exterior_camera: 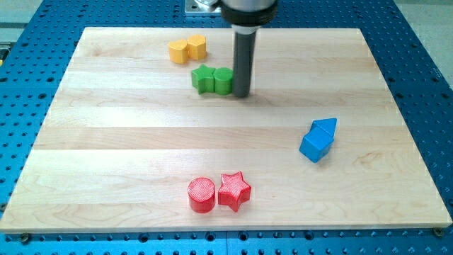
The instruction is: Separate the green blocks
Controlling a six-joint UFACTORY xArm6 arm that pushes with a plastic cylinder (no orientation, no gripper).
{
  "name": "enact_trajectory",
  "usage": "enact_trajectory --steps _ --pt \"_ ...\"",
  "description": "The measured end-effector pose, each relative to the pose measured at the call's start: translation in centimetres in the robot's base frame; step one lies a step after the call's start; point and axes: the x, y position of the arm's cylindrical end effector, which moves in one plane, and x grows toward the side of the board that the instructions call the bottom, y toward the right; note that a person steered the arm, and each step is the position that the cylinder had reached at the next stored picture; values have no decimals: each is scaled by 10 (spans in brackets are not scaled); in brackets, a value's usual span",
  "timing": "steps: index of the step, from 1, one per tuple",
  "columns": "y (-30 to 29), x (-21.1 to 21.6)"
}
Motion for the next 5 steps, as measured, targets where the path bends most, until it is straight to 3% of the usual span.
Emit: enact_trajectory --steps 1,3,5 --pt "-24 22" --pt "-58 -30" --pt "-99 -44"
